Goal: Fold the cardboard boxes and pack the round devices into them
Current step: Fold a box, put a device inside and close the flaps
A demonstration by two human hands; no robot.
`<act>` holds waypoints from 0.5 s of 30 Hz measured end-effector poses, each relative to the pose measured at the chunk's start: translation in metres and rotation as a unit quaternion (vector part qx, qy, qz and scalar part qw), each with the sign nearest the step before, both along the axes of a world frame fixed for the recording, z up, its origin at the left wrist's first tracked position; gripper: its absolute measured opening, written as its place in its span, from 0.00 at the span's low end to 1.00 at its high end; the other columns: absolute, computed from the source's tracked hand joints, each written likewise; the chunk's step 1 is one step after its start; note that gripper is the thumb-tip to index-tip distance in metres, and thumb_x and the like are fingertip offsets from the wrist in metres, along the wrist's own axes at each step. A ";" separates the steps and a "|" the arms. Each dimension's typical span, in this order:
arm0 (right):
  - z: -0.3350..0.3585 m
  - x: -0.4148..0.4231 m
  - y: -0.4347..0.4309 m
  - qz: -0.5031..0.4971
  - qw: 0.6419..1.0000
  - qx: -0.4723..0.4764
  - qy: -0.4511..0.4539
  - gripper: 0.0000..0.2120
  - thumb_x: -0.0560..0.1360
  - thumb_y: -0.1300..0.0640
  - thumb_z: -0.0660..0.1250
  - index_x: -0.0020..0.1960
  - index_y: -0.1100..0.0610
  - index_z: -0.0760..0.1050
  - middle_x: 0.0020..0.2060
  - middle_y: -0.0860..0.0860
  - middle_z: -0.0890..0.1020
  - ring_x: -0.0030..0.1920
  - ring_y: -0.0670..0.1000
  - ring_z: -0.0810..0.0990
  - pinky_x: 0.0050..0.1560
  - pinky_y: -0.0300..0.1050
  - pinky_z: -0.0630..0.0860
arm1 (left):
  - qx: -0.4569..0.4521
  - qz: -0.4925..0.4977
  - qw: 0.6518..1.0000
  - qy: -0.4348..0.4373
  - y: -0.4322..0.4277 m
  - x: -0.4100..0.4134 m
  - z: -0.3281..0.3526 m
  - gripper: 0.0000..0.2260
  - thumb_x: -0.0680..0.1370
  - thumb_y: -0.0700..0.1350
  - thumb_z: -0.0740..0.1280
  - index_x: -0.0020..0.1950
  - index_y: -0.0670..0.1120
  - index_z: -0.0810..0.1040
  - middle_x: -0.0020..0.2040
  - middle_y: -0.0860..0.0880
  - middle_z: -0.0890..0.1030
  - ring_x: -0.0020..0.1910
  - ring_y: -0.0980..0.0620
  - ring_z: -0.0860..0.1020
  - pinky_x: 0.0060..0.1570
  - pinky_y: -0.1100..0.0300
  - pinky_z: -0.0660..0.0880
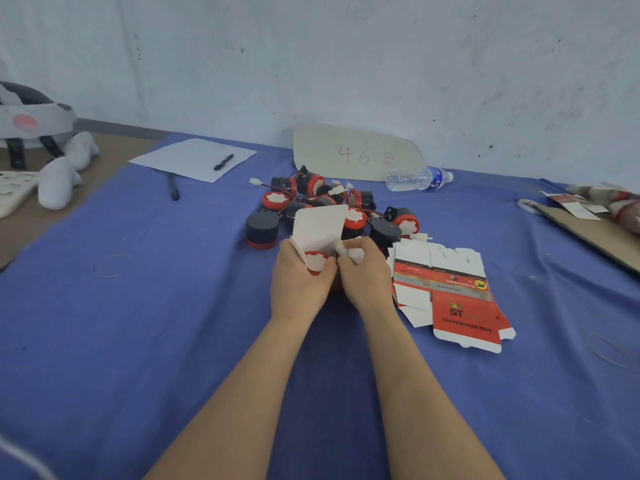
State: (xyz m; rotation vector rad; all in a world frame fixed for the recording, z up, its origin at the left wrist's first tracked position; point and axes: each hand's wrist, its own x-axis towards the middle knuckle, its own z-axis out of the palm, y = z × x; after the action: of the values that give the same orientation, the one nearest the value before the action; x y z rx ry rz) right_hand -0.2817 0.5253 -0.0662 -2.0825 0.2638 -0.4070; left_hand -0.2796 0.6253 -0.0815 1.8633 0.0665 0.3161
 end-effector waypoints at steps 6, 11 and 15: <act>0.004 -0.003 -0.003 0.046 0.998 -0.033 -0.003 0.16 0.78 0.56 0.62 0.66 0.52 0.71 0.58 0.49 0.78 0.52 0.46 0.73 0.50 0.41 0.70 | 0.044 0.072 0.996 0.006 0.002 0.002 0.003 0.36 0.68 0.54 0.75 0.69 0.45 0.62 0.64 0.45 0.70 0.63 0.45 0.71 0.58 0.48 0.74; 0.004 -0.002 -0.003 0.034 0.999 -0.030 0.001 0.09 0.78 0.55 0.62 0.57 0.51 0.75 0.49 0.46 0.78 0.45 0.43 0.73 0.42 0.38 0.69 | 0.125 0.137 0.980 -0.075 -0.001 -0.005 0.006 0.48 0.67 0.54 0.76 0.77 0.47 0.50 0.71 0.43 0.62 0.65 0.42 0.68 0.55 0.47 0.73; 0.003 -0.001 -0.002 0.037 0.999 -0.030 0.005 0.04 0.78 0.55 0.63 0.52 0.51 0.75 0.42 0.42 0.73 0.40 0.42 0.72 0.37 0.33 0.67 | 0.134 0.124 0.975 -0.125 -0.003 -0.006 0.006 0.50 0.69 0.48 0.76 0.79 0.50 0.45 0.76 0.45 0.53 0.63 0.41 0.71 0.41 0.57 0.71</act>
State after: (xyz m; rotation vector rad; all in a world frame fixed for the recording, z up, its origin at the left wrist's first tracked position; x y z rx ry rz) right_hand -0.2826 0.5232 -0.0636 -2.1474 0.1817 -0.3650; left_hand -0.2860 0.6219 -0.0752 2.0695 0.0870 0.7627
